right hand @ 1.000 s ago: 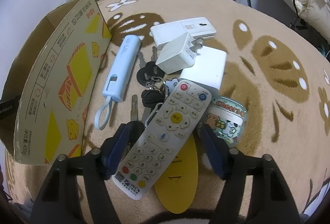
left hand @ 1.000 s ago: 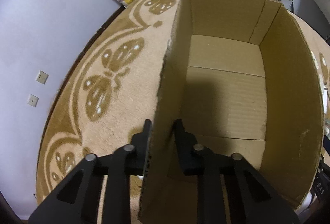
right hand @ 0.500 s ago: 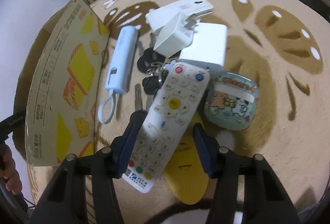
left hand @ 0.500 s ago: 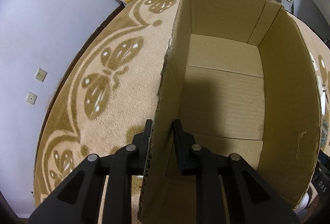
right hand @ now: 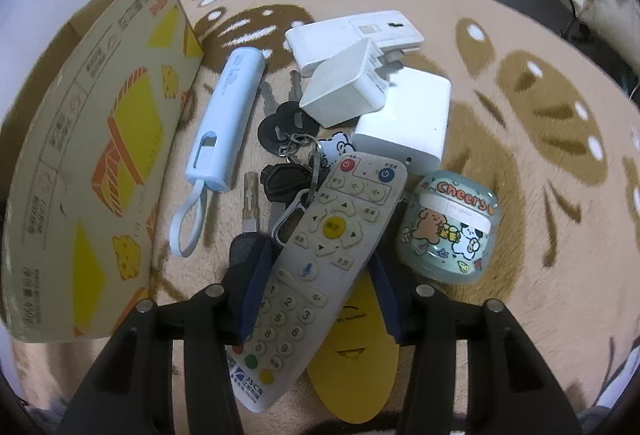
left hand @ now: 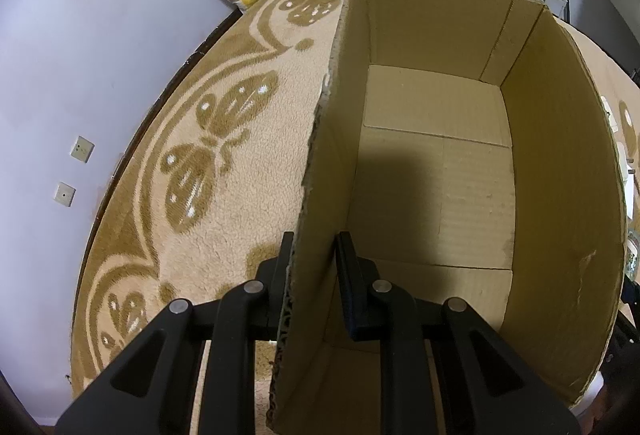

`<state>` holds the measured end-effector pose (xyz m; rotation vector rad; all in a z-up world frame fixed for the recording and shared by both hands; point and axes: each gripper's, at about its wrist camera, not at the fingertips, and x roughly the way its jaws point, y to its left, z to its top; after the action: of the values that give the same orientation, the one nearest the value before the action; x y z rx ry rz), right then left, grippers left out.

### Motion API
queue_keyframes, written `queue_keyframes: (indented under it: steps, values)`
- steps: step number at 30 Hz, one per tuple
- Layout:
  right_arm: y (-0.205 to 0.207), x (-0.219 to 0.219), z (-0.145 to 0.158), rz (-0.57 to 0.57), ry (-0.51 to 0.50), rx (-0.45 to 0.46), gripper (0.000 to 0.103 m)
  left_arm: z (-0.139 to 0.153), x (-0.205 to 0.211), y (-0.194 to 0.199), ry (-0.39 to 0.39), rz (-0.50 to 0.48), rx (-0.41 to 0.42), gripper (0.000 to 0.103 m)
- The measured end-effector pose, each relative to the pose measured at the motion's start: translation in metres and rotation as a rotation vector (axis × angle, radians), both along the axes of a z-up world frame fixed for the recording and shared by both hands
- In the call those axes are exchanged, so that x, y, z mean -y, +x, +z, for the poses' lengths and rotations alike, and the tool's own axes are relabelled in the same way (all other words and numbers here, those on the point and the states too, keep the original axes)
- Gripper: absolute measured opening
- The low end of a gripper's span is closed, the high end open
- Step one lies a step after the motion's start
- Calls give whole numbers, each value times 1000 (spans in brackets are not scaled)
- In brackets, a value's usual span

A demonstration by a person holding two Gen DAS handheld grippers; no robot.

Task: Organize rigid objects
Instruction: 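Close the right gripper on the white remote and lift it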

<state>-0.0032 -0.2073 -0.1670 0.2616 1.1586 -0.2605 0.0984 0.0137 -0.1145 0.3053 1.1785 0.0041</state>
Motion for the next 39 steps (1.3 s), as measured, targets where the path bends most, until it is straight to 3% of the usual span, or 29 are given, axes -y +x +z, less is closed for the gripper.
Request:
queue_keyframes:
  steps: [5,7,9,13,17,22,29,39]
  values:
    - [2,2,0,-7,18,10,51,0,-1,0,4,1,0,19]
    - [-3,6,2,-18,39,29,44,0,-1,0,4,0,-1,19]
    - [-5,10,4,-28,85,56,30,0,0,0,3,1,-1,19]
    - [-5,11,6,-39,122,79,23,0,0,-1,4,1,0,19]
    - [-8,14,12,-66,130,122,22,0,0,-1,2,2,-2,19]
    - [-13,8,33,-41,24,191,21,-1,0,0,8,-2,-4,19]
    - [-11,4,66,-5,-37,250,20,-1,0,0,7,0,-9,19]
    - [18,3,113,28,-63,322,19,-2,0,1,7,5,-11,19]
